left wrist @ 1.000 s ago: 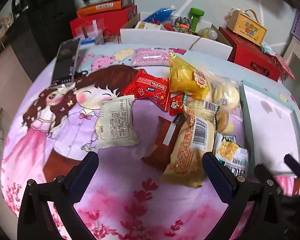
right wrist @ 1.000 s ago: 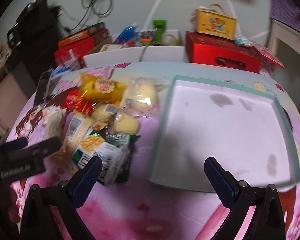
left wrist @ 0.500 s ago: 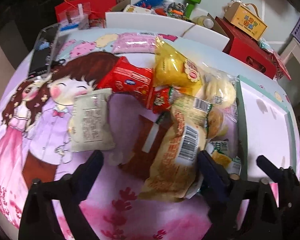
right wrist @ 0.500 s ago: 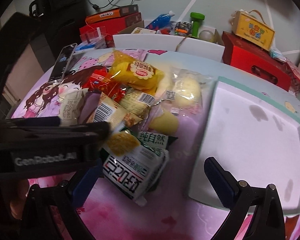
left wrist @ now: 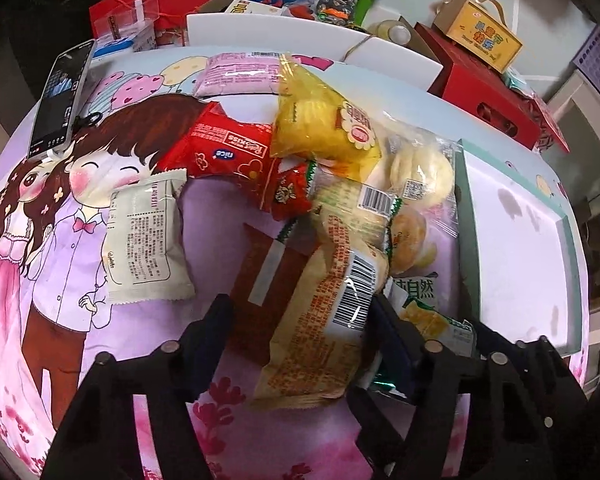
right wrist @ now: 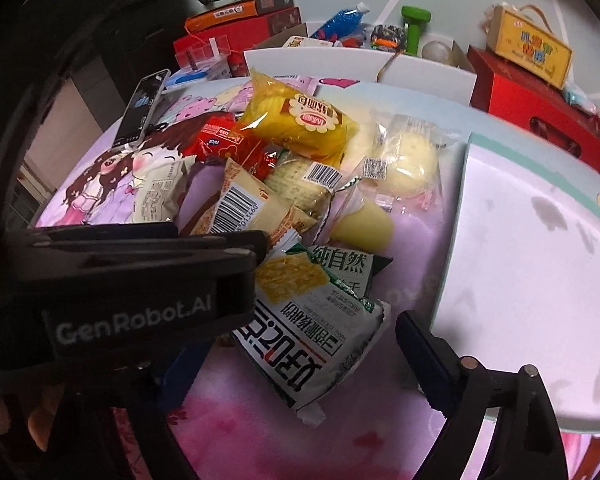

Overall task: Organize snacks
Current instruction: 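Grasp the soy-milk packet with the right tool while the left tool grasps the tan packet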

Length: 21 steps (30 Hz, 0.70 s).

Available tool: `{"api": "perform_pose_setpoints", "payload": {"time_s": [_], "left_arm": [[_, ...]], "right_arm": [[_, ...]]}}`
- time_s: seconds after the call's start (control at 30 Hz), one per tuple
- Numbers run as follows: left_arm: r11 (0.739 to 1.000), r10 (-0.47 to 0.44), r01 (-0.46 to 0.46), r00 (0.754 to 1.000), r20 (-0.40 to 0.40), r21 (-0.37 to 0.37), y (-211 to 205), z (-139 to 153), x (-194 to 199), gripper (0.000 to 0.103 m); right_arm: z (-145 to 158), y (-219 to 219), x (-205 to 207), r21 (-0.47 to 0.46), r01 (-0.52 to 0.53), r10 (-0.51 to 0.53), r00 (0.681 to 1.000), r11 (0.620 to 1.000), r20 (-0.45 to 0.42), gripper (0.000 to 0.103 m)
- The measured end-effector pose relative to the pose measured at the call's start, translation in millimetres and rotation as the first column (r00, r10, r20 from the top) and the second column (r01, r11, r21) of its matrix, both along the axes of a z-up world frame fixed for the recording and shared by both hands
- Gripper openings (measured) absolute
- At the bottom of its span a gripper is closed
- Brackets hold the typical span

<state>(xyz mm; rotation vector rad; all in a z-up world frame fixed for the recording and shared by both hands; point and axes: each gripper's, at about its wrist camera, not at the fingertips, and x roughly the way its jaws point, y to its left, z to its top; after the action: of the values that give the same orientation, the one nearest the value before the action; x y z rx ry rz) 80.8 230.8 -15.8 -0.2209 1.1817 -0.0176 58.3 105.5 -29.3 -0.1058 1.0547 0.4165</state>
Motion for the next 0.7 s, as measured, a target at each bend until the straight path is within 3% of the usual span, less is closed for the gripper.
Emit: {"api": "perform_pose_setpoints", "payload": {"time_s": [0.1,0.27,0.7], "left_arm": [[0.998,-0.016,0.017,1.000,0.011,-0.053,-2,1,-1,0.045],[0.997,-0.013,0.014,1.000,0.010,-0.080,0,2,-2,0.037],[0.995,0.034,-0.026,0.996,0.079,-0.093,16,27,-14,0.032]], "right_arm": [[1,-1,0,0.033,-0.007,0.007,1.000,0.999,-0.007,0.075],[2,-3,-1,0.049,-0.004,0.004,1.000,0.999,-0.006,0.064],[19,-12,-5,0.083,0.014,-0.017,0.999,0.996,0.035,0.060]]}}
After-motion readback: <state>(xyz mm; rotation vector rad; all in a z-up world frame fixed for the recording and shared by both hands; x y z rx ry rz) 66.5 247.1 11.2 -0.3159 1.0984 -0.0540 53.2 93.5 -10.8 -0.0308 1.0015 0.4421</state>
